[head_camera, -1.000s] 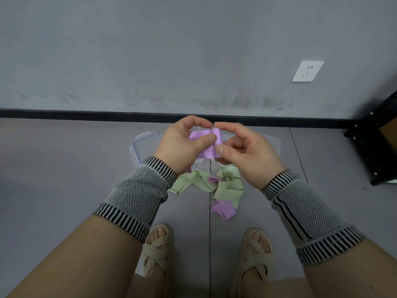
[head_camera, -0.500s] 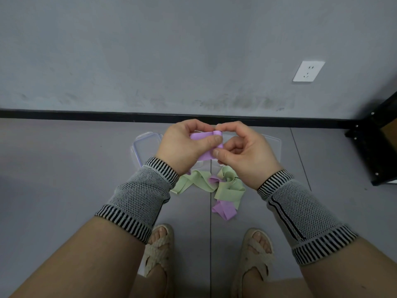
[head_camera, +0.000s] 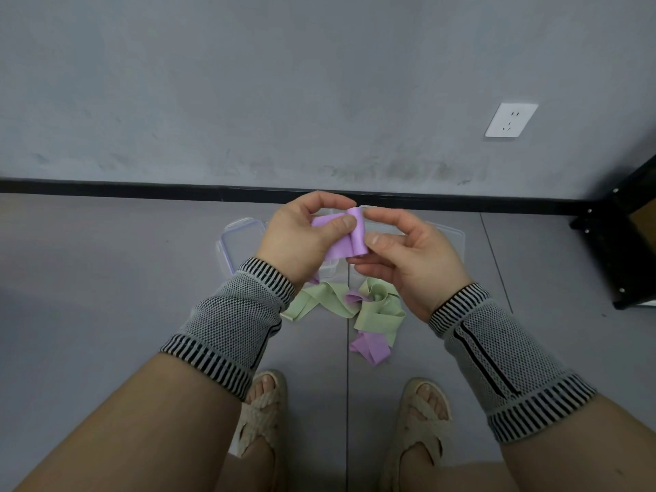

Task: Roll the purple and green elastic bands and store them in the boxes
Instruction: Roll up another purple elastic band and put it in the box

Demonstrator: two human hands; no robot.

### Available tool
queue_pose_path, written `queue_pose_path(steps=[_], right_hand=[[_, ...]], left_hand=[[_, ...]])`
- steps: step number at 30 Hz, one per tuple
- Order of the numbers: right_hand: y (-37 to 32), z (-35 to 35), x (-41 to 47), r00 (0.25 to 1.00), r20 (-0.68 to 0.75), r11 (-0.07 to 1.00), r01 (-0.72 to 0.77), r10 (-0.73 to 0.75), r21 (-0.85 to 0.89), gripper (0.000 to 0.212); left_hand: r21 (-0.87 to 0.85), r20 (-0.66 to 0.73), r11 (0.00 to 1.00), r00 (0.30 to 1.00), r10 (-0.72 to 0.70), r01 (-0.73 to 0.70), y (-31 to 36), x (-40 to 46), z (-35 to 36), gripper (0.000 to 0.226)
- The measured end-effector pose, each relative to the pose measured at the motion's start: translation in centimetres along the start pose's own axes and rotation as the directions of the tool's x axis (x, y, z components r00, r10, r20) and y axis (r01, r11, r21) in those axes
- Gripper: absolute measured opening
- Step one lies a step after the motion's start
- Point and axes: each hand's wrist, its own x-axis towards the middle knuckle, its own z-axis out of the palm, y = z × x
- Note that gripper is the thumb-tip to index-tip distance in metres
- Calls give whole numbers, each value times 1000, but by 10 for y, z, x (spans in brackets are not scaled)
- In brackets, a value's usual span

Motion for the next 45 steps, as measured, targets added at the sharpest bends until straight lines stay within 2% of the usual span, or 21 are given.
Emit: queue_pose_path(steps=[6, 16, 21, 24, 29, 31, 34, 41, 45], right_hand=[[1, -1, 2, 1000, -10, 1000, 10, -10, -5, 25], [3, 1, 4, 997, -50, 985, 47, -56, -165, 26], [4, 3, 4, 999, -16, 999, -44, 44, -8, 12], [3, 3, 4, 998, 8, 997, -67, 67, 47, 15], [3, 0, 4, 999, 11, 999, -37, 36, 22, 27], [4, -2, 5, 1000, -4, 1000, -23, 23, -2, 26], [4, -3, 5, 999, -38, 999, 1, -3, -53, 24], [5, -2, 6, 996, -82, 993, 21, -30, -112, 26], [3, -3, 7, 998, -64, 1000, -16, 15, -8, 19]], left_hand=[[153, 3, 987, 999, 49, -49, -8, 5, -3, 5], [178, -35, 979, 993, 109, -101, -11, 8, -2, 7], [83, -52, 989, 991, 124, -119, -10, 9, -2, 9], [98, -48, 985, 988, 149, -143, -10, 10, -3, 10], [181, -2, 967, 983, 182, -179, -10, 8, -5, 13], [206, 15, 967, 988, 151, -151, -8, 6, -6, 9], [213, 22, 972, 995, 100, -102, -8, 5, -9, 9], [175, -7, 978, 993, 120, -117, -9, 8, -7, 11], [139, -11, 984, 993, 116, -114, -9, 9, -7, 12]])
